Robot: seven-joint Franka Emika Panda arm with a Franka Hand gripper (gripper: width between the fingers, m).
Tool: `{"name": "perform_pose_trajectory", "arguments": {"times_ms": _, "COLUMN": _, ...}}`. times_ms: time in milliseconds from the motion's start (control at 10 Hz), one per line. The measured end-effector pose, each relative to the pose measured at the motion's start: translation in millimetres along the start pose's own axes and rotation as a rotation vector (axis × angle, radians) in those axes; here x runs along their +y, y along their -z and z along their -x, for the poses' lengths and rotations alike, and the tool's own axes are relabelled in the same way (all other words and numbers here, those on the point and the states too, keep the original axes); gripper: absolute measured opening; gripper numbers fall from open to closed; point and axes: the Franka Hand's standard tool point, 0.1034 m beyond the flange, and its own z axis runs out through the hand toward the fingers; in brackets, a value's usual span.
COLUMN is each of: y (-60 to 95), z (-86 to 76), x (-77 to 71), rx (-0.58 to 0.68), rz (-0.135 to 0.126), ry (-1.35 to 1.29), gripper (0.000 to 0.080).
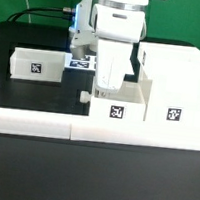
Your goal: Assemble drawer
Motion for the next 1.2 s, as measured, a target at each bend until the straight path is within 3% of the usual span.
{"name": "perform_pose_trajectory", "arguments": {"times_ms": 100, "y": -0.3, "z": -3.1, "x": -0.7, "rx": 0.002, "rz": 0.003, "ry": 0.001, "gripper": 0.0042}}
{"name": "perform_pose_trajectory", "arguments": {"times_ms": 200, "y": -0.6, "z": -3.4, "x": 0.2, "rx": 0.006, "rz": 0.022, "ry": -0.013, "gripper": 0.0042}}
{"name": "perform_pose_trajectory", "arguments": {"times_ms": 1200, "y": -2.6, "z": -2.2, "x": -1.6, "rx": -0.007, "rz": 0.023, "ry": 0.02, "gripper": 0.0042}}
